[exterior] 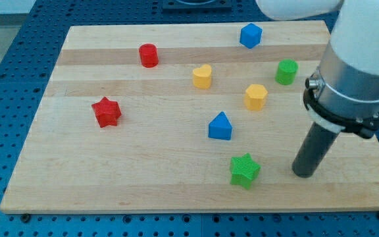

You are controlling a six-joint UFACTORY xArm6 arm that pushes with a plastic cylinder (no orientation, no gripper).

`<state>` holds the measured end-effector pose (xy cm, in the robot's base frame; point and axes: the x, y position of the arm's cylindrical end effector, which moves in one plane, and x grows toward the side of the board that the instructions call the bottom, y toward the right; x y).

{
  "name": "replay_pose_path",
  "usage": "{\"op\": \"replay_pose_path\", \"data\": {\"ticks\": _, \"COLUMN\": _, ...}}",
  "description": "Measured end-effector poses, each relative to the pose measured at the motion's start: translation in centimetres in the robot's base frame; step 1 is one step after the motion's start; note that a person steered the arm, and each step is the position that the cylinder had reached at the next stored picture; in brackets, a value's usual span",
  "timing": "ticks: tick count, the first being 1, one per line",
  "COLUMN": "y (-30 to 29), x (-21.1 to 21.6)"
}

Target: Move the blue triangle towards the green star

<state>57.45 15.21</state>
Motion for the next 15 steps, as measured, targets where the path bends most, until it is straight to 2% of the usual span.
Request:
{"op": "replay_pose_path", "data": {"ticks": 2, "y": -9.1, "x": 1.7}}
{"op": "replay_pose_path", "data": {"ticks": 3, "y": -9.9, "x": 1.7}}
{"op": "replay_pose_path", "data": {"ticks": 4, "y": -4.1, "x": 0.4}}
{"op": "replay_pose_path", "data": {"ticks": 5, "y": -1.1, "x": -5.0}}
{"op": "replay_pose_path", "data": {"ticks": 6, "y": -2.6, "x": -10.4}}
{"op": "replay_pose_path", "data": {"ticks": 7, "y": -8.5, "x": -11.5}}
{"op": "replay_pose_path", "data": {"ticks": 8, "y": -15.7, "x": -8.7}}
{"op": "replay_pose_path", "data": {"ticks": 9, "y": -20.0, "x": -8.1}}
{"op": "replay_pose_path", "data": {"ticks": 10, "y": -19.8, "x": -9.6}}
{"op": "replay_pose_path", "data": {"ticks": 11, "y": -15.1, "x": -10.4}}
{"op": "replay_pose_path", "data": {"ticks": 12, "y": -13.2, "x": -9.3}}
{"op": "replay_pose_path", "data": {"ticks": 14, "y": -20.0, "x": -5.5}}
{"op": "replay_pose_path", "data": {"ticks": 15, "y": -19.8, "x": -6.6}}
